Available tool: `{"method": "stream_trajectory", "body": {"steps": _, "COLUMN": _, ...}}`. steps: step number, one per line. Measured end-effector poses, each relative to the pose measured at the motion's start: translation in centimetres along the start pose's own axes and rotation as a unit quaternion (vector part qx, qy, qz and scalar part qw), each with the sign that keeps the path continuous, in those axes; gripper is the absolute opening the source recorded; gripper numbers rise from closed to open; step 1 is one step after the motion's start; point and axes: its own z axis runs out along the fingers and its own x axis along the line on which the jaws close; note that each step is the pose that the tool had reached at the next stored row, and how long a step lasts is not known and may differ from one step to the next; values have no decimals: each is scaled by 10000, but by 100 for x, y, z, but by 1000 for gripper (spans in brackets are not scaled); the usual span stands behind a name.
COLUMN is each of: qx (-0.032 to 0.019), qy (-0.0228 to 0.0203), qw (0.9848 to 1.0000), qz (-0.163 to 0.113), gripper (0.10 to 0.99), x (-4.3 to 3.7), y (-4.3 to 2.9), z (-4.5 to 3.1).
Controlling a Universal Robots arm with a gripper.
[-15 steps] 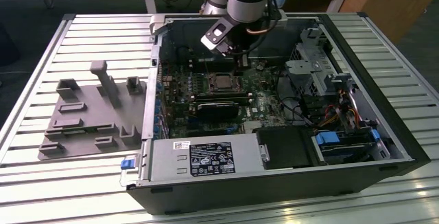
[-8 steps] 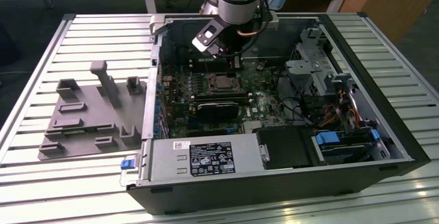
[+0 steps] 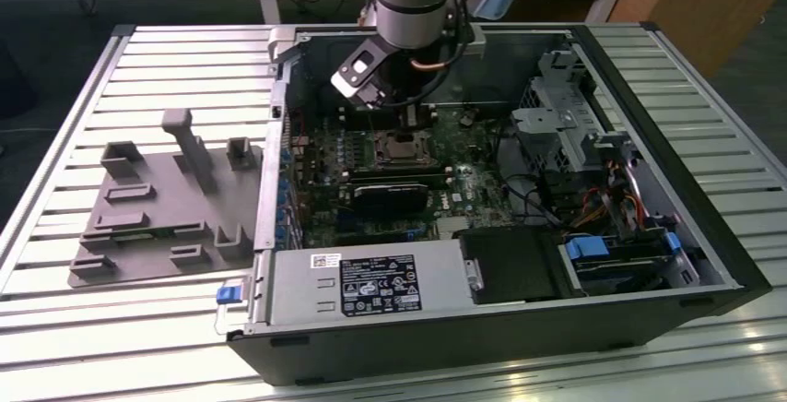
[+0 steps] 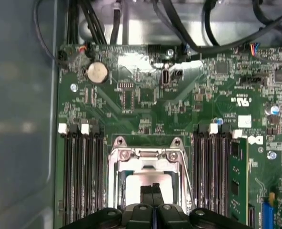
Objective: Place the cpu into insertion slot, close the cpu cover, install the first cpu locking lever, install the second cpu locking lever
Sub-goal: 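Close the cpu cover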
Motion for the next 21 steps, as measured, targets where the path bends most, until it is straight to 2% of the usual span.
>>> {"method": "stream_trajectory", "body": {"steps": 4, "qx": 1, "qy": -1, "qw": 10000, "qz": 0, "gripper": 106, "x": -2, "y": -32, "z": 27}}
{"method": "stream_trajectory", "body": {"steps": 12, "qx": 1, "qy": -1, "qw": 10000, "qz": -46, "gripper": 106, "x": -2, "y": -37, "z": 27}}
{"method": "stream_trajectory", "body": {"steps": 17, "qx": 7, "qy": 10, "qw": 9992, "qz": -407, "gripper": 106, "x": -2, "y": -38, "z": 27}}
{"method": "stream_trajectory", "body": {"steps": 21, "qx": 12, "qy": 19, "qw": 9970, "qz": -774, "gripper": 106, "x": -2, "y": -38, "z": 28}}
